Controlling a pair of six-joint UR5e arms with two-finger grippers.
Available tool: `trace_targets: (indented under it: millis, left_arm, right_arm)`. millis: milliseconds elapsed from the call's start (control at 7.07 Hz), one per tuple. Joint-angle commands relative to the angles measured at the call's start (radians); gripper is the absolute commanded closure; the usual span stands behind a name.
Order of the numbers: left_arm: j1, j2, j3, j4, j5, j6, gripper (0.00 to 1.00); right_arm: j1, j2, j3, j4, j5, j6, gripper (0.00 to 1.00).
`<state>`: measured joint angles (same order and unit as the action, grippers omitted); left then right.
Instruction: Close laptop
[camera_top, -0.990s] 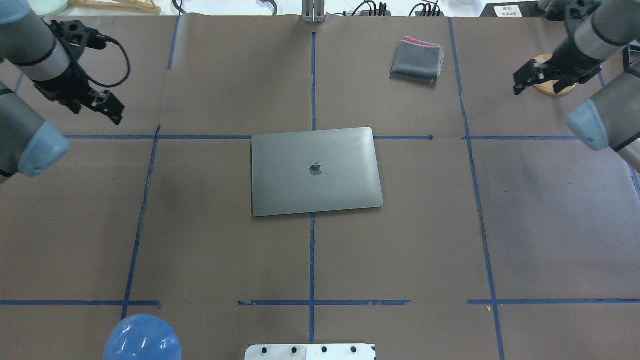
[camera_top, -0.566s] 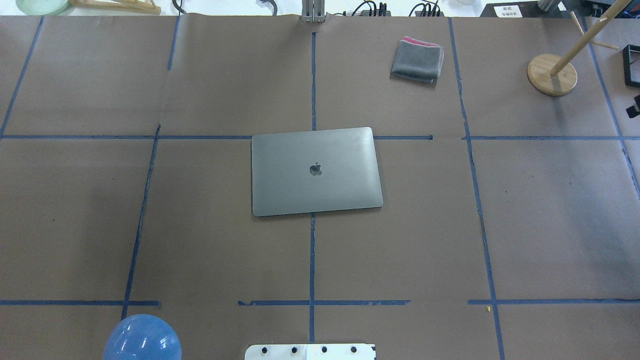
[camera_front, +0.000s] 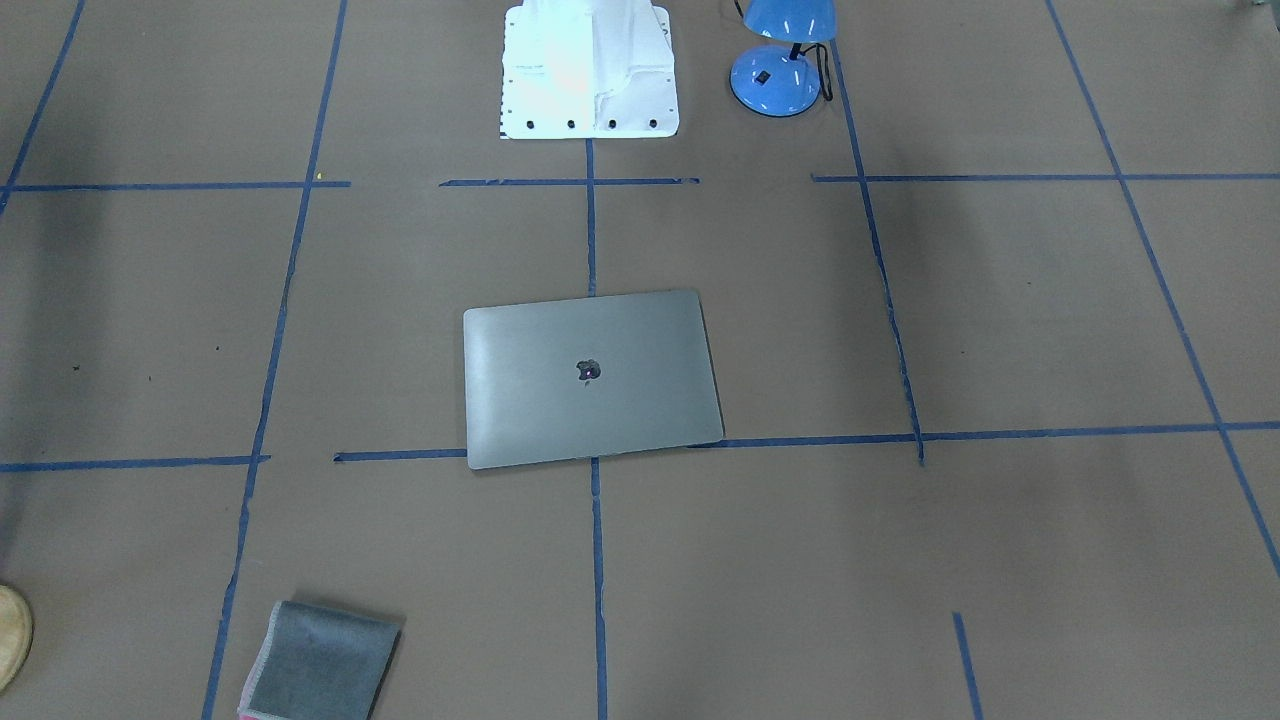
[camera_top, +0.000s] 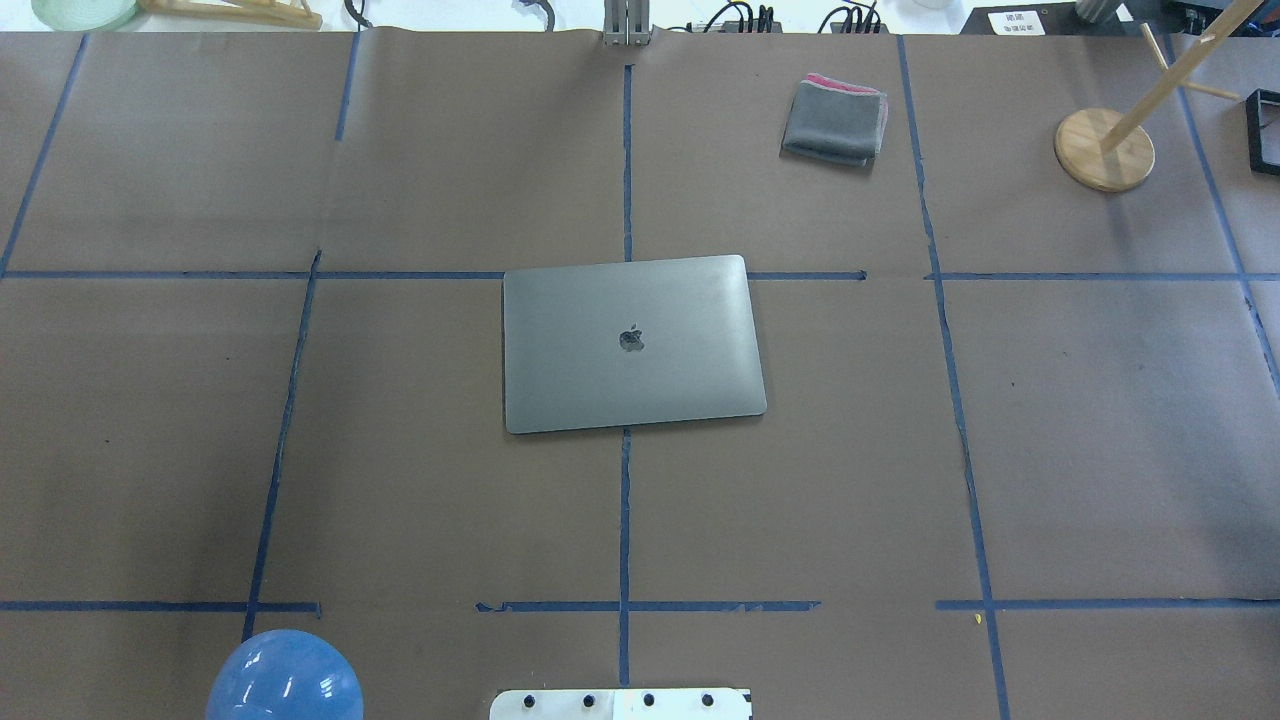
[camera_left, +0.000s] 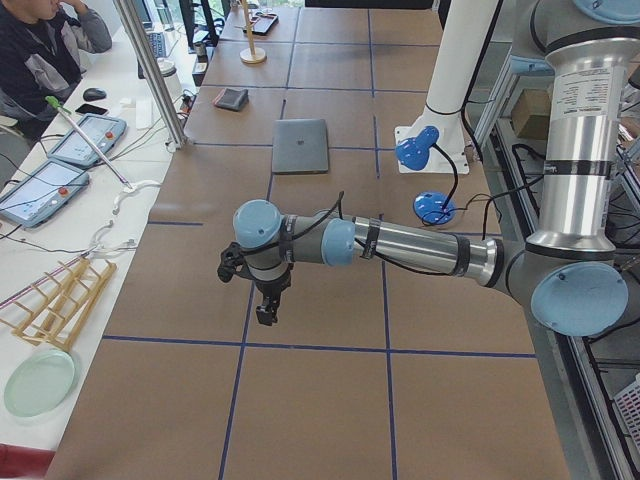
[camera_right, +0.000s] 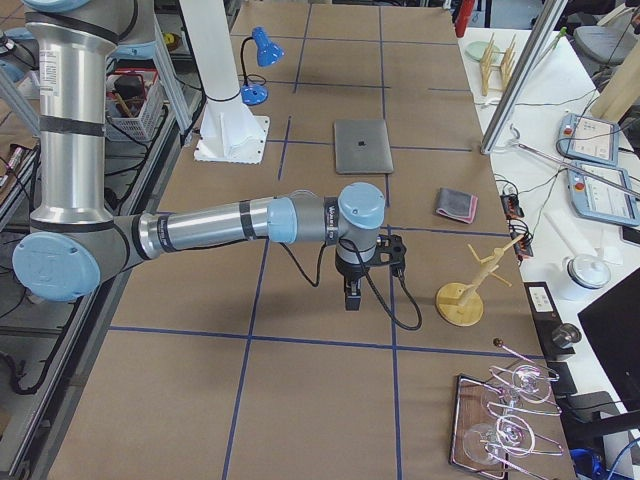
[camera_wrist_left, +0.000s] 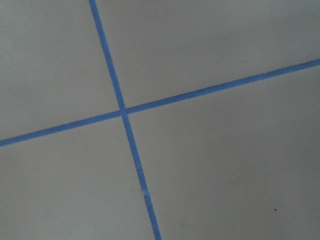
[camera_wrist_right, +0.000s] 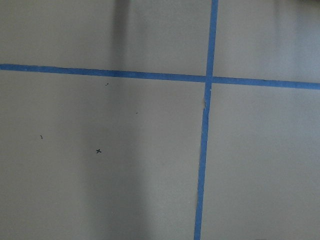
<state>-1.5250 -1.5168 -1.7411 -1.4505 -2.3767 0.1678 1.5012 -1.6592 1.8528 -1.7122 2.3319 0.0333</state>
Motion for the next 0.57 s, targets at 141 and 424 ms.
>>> trace_targets:
  millis: [141,424]
  left_arm:
    - [-0.012,0.099,-0.034,-0.005,-0.003,0.001,0.00]
    - [-0.012,0.093,-0.038,-0.014,0.025,-0.002,0.00]
  right_arm:
    - [0.001,-0.002,-0.026,0.006,0.000,-0.001,0.00]
    - [0.001,-0.002,-0.026,0.006,0.000,-0.003,0.00]
